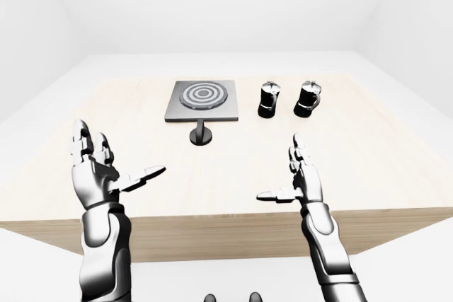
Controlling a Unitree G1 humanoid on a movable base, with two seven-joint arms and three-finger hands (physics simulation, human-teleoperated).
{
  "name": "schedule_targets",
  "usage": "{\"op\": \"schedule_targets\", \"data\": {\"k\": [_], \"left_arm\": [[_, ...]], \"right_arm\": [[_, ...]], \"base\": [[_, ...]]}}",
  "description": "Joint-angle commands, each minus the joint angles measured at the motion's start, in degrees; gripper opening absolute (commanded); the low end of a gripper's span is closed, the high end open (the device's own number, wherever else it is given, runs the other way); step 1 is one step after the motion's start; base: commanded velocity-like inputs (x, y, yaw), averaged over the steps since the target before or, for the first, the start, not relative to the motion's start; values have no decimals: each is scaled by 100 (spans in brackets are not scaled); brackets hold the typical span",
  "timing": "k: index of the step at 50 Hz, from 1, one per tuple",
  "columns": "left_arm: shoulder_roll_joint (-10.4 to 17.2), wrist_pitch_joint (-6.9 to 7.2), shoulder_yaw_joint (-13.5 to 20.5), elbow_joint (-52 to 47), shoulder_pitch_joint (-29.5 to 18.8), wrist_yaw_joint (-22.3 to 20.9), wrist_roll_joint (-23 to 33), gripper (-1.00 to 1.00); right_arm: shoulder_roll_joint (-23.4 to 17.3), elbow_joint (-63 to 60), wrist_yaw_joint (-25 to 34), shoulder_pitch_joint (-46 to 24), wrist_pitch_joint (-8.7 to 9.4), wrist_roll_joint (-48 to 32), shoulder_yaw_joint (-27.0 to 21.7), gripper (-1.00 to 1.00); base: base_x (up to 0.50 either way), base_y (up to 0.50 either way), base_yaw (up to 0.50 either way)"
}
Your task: Turn off the stove.
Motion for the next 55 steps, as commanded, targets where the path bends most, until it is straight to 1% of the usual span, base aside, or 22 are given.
{"op": "schedule_targets", "data": {"k": [1, 3, 6, 7, 9, 12, 14, 16, 17, 19, 20, 21, 24, 26, 27, 28, 29, 30, 31, 32, 34, 55], "left_arm": [[-339, 127, 874, -591, 855, 361, 93, 100], [-415, 127, 1052, -678, 948, 485, 91, 100], [-482, 127, 1292, -660, 1010, 599, -66, 100], [-478, 127, 1386, -644, 1037, 606, -129, 100], [-496, 112, 1418, -658, 1072, 674, -40, 100], [-607, -97, 1549, -625, 1173, 875, 131, 100], [-626, -150, 1578, -627, 1238, 800, 83, 100], [-667, -425, 1683, -433, 1272, 899, 238, 100], [-667, -433, 1684, -428, 1273, 901, 241, 100], [-757, -483, 1776, -387, 1408, 892, 215, 100], [-815, -754, 1838, -307, 1464, 902, 278, 100], [-864, -873, 1888, -287, 1496, 940, 301, 100], [-885, -873, 1891, -241, 1506, 923, 349, 100], [-862, -873, 1886, -121, 1447, 1063, 488, 100], [-959, -873, 1923, -546, 1644, 1036, 372, 100], [-975, -775, 1939, -586, 1639, 1024, 390, 100], [-978, -772, 1975, -546, 1572, 1079, 382, 100], [-969, -784, 1963, -536, 1547, 1082, 409, 100], [-970, -873, 1922, -547, 1508, 1086, 433, 100], [-961, -873, 1872, -555, 1484, 1060, 441, 100], [-927, -873, 1738, -618, 1471, 970, 507, 100], [-920, -873, 1730, -617, 1475, 978, 504, 100]], "right_arm": [[25, -5, -90, 43, 13, -176, 66, 100], [17, 74, -90, 0, -8, -167, 48, 100], [31, -15, -108, 4, 86, -188, 73, 100], [6, 189, -98, -75, -36, -174, 38, 100], [2, 244, -92, -96, -68, -173, 32, 100], [-5, 314, -98, -104, -123, -193, 25, 100], [0, 300, -111, -92, -120, -203, 25, 100], [20, 171, -129, -31, -59, -231, 59, 100], [20, 167, -129, -29, -57, -231, 61, 100], [55, -132, -145, 89, 117, -291, 140, 100], [67, -261, -131, 134, 177, -291, 172, 100], [70, -306, -135, 145, 210, -298, 184, 100], [80, -398, -103, 157, 291, -284, 223, 100], [81, -477, -110, 164, 380, -322, 248, 100], [82, -584, -105, 193, 453, -327, 258, 100], [83, -618, -103, 204, 472, -330, 264, 100], [83, -632, -112, 199, 513, -348, 268, 100], [77, -623, -120, 185, 567, -381, 275, 100], [75, -613, -118, 160, 622, -405, 283, 100], [68, -602, -137, 141, 712, -475, 298, 100], [73, -551, -139, 115, 706, -486, 291, 100], [79, -551, -133, 115, 705, -492, 286, 100]], "base": [[0, 0, 0], [0, 0, 0], [0, 0, 0], [0, 0, 0], [0, 0, 0], [0, 0, 0], [0, 0, 0], [0, 0, 0], [0, 0, 0], [0, 0, 0], [0, 0, 0], [0, 0, 0], [0, 0, 0], [0, 0, 0], [0, 0, 0], [0, 0, 0], [0, 0, 0], [0, 0, 0], [0, 0, 0], [0, 0, 0], [0, 0, 0], [0, 0, 0]]}}
